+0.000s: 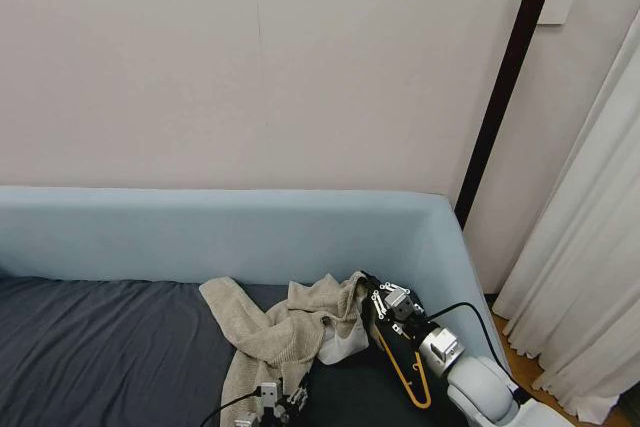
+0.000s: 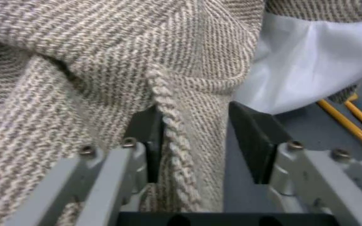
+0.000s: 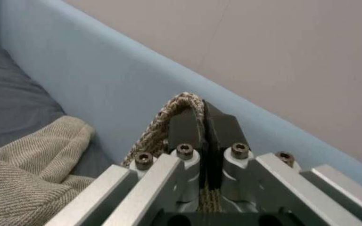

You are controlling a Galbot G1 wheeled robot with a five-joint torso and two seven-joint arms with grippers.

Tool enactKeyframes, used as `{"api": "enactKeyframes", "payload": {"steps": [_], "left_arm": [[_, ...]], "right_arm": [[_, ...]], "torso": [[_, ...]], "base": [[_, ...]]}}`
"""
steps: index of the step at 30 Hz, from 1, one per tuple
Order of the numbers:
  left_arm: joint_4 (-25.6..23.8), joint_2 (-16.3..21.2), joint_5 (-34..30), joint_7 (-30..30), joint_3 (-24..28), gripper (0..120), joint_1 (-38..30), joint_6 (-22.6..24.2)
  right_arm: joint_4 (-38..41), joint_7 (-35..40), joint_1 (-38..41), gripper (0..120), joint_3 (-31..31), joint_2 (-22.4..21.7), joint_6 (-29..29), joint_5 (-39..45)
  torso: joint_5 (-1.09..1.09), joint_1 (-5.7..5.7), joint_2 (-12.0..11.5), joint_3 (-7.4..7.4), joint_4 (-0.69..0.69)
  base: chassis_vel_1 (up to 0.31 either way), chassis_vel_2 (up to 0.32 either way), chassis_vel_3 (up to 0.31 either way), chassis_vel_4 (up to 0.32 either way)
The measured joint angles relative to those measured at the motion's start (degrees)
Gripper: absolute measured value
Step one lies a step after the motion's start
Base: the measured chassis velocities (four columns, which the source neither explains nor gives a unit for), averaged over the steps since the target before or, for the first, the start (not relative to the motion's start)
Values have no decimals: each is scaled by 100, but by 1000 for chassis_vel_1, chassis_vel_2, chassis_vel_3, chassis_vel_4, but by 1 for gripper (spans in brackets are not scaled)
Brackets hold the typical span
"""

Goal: Pick up the clothes from the sofa and hang them on the clothes hanger.

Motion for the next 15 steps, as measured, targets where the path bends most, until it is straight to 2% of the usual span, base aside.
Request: {"api": "enactKeyframes", "payload": {"steps": [4, 5, 9, 15], "left_arm": [[1, 47, -33, 0, -26, 19, -15, -49], [1, 47, -33, 0, -26, 19, -15, -49], [65, 31, -68, 6, -42, 4, -65, -87], [-60, 23, -83, 34, -83, 0, -65, -208]], "right_arm": [[-11, -2, 2, 0, -2, 2, 11, 0], [-11, -2, 2, 0, -2, 2, 11, 0], [-20, -2, -4, 0, 9, -12, 15, 13], [-16, 45, -13, 0, 68, -36, 25, 57]], "torso": [[0, 0, 0, 0, 0], [0, 0, 0, 0, 0], [0, 0, 0, 0, 0], [-1, -1, 0, 0, 0]], "base": [[0, 0, 0, 0], [0, 0, 0, 0], [0, 0, 0, 0], [0, 0, 0, 0]]}}
